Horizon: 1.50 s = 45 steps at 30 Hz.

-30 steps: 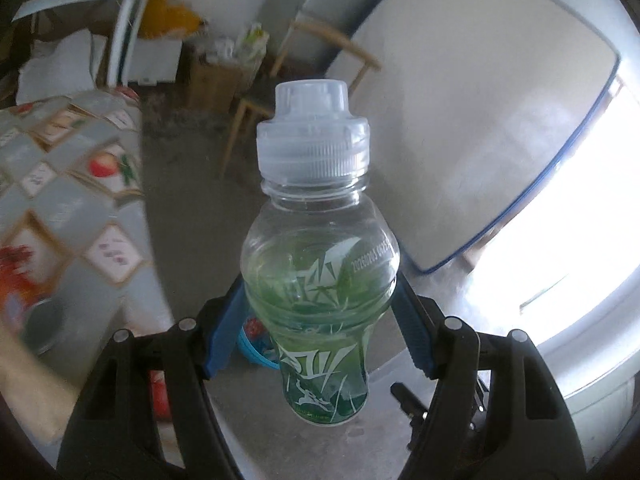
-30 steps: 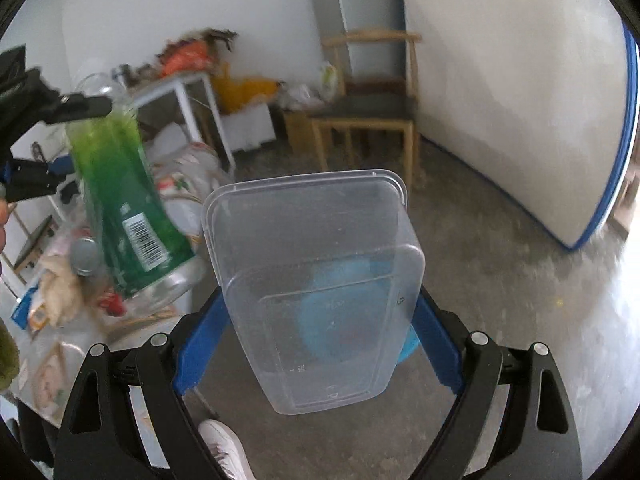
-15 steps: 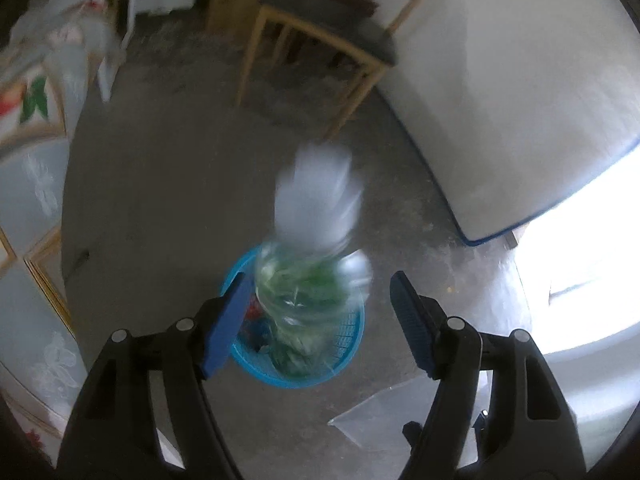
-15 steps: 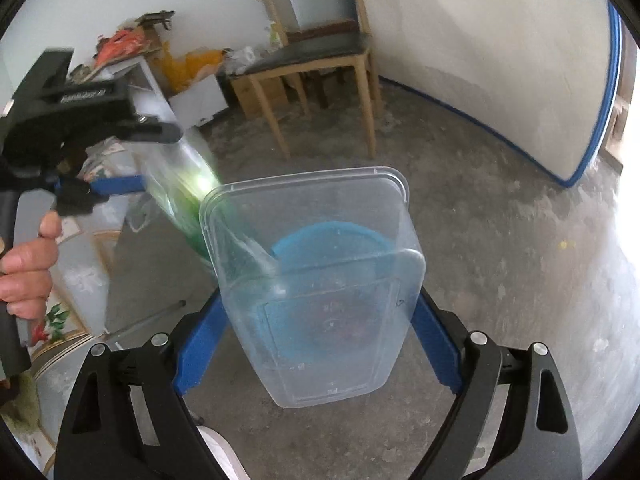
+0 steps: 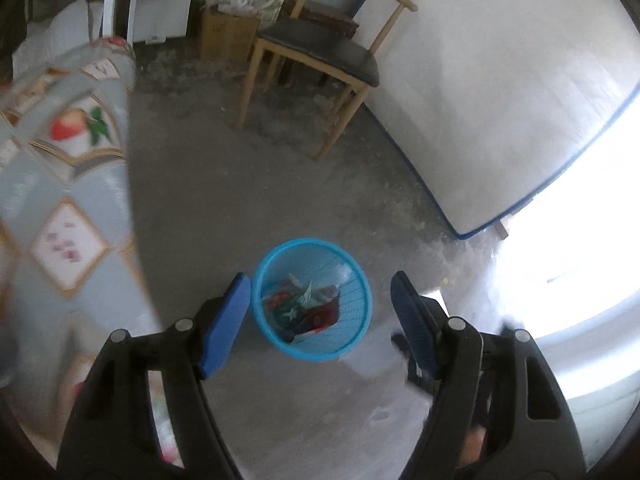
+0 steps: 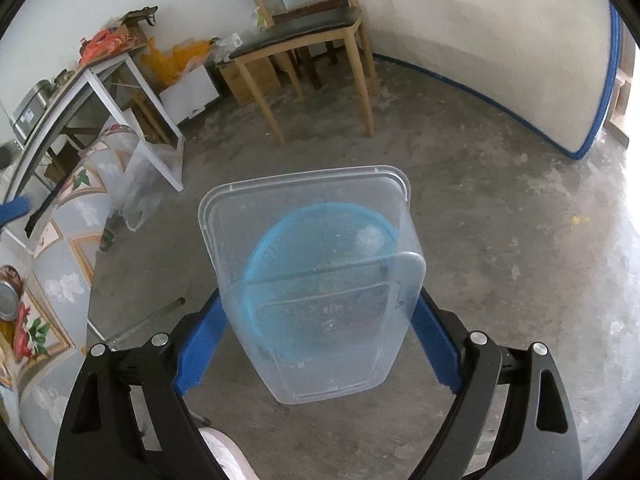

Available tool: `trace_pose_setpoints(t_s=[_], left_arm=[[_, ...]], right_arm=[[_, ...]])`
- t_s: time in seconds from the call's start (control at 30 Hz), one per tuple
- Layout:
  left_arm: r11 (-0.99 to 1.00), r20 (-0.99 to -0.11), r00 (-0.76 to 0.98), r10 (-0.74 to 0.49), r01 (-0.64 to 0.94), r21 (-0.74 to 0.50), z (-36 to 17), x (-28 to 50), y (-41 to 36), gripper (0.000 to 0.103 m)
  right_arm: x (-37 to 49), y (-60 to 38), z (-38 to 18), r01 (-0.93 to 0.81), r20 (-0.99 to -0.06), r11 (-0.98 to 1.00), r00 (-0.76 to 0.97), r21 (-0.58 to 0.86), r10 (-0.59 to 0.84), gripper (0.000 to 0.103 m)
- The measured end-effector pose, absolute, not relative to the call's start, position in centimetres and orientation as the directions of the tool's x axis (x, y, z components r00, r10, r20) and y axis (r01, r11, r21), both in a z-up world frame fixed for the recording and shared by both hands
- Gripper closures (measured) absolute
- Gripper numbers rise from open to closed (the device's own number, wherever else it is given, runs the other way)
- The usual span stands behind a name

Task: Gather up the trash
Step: 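Open both grippers over the blue wastebasket to drop bottle and container, then move both grippers back to the table and grasp the brown paper bag with the right gripper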

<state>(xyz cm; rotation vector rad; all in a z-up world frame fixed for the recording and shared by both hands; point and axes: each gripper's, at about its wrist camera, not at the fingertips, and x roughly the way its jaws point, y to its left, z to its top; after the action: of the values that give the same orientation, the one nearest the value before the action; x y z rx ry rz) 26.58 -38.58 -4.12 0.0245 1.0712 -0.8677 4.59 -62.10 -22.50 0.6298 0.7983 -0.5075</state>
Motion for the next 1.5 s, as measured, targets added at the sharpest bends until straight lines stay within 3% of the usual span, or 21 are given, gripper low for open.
trace_pose_setpoints(t_s=[0.2,0.33,0.47,0.57,0.8,0.97,1.17,1.3,1.4,1.5], left_arm=[[0.667,-0.743,0.255,-0.619,0.669,-0.326,-0.2,24.2,-31.0,0.025],[0.688,-0.727,0.307,-0.615,0.66,-0.303,0.8,22.5,-25.1,0.02],[0.675,-0.659,0.349,-0.666,0.658,-0.334,1.1,21.1,-19.0,0.014],[0.721,-0.609,0.452,-0.652,0.619,-0.312,1.0,20.5,-13.9,0.012],[0.786,-0.581,0.539,-0.61,0.509,-0.352,0.8,19.5,-5.2,0.009],[0.819,-0.575,0.59,-0.567,0.476,-0.32,0.4,18.5,-2.0,0.009],[0.846,-0.614,0.583,-0.532,0.395,-0.358,-1.9,17.4,1.1,0.009],[0.83,-0.599,0.576,-0.556,0.36,-0.426,-3.2,16.7,2.8,0.009],[0.84,-0.6,0.589,-0.542,0.35,-0.414,-3.8,16.1,3.7,0.009],[0.863,-0.604,0.616,-0.506,0.345,-0.37,-4.2,15.3,4.5,0.009]], right_arm=[[10.3,-64.3,-25.0,0.64,-0.814,0.664,0.575,0.386,-0.081,0.016],[14.7,-66.3,-29.4,0.705,-0.881,0.598,0.472,0.38,0.003,0.012],[15.6,-67.0,-31.9,0.765,-0.925,0.562,0.38,0.315,0.001,0.012],[14.0,-66.8,-31.8,0.773,-0.91,0.521,0.414,0.362,0.017,0.012],[10.1,-64.2,-26.4,0.71,-0.867,0.588,0.498,0.387,-0.031,0.012],[7.8,-60.0,-18.6,0.575,-0.768,0.676,0.64,0.461,-0.02,0.012],[9.3,-52.3,-10.3,0.345,-0.666,0.815,0.743,0.465,0.065,0.012],[11.3,-45.4,-5.7,0.139,-0.587,0.869,0.786,0.474,0.195,0.012],[13.4,-39.0,-3.7,-0.017,-0.569,0.913,0.777,0.407,0.268,0.012],[15.3,-31.8,-3.1,-0.14,-0.598,0.967,0.765,0.212,0.241,0.012]])
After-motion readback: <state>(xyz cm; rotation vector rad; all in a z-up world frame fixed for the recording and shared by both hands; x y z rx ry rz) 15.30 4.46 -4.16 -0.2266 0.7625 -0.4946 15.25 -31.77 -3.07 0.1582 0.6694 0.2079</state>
